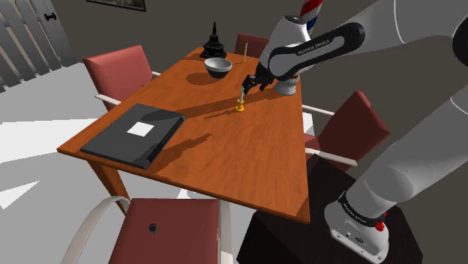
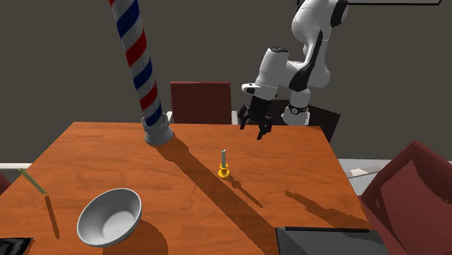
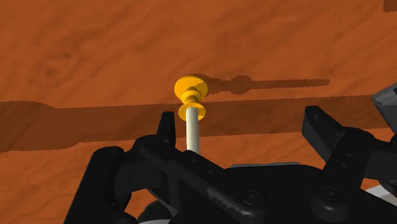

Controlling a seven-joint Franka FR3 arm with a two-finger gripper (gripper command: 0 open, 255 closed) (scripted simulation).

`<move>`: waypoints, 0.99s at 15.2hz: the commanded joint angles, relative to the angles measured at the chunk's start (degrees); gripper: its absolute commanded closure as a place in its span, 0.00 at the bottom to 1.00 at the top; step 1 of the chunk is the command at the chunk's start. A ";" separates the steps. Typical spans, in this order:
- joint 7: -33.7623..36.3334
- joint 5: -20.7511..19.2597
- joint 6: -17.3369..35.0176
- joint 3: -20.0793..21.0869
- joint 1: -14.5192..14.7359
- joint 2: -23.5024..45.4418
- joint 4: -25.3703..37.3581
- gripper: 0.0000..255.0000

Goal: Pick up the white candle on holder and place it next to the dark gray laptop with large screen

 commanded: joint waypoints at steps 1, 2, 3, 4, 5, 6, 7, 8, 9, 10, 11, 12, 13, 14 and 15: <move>1.40 -1.55 2.88 -0.10 -0.63 4.47 2.37 0.00; 2.09 -2.34 4.19 -0.22 -0.90 6.60 3.52 0.00; 2.80 -3.15 5.41 -0.41 -1.13 8.73 4.75 0.00; 3.52 -3.96 6.56 -0.65 -1.29 10.86 6.06 0.00; 4.23 -4.75 7.62 -0.97 -1.39 12.99 7.44 0.00; 4.93 -5.50 8.62 -1.34 -1.42 15.12 8.91 0.00; 5.59 -6.19 9.53 -1.77 -1.40 17.25 10.45 0.00; 6.21 -6.82 10.38 -2.21 -1.36 19.37 12.06 0.00; 6.78 -7.37 11.15 -2.67 -1.31 21.49 13.75 0.00; 6.87 -7.44 11.30 -2.82 -1.25 21.93 14.11 0.00; 6.96 -7.55 11.73 -2.93 -1.19 22.72 14.47 0.00; 7.05 -7.66 12.15 -3.02 -1.15 23.51 14.84 0.00; 7.14 -7.78 12.57 -3.12 -1.11 24.31 15.22 0.00; 7.23 -7.88 12.97 -3.21 -1.08 25.10 15.62 0.00; 7.31 -7.99 13.36 -3.30 -1.04 25.90 16.03 0.00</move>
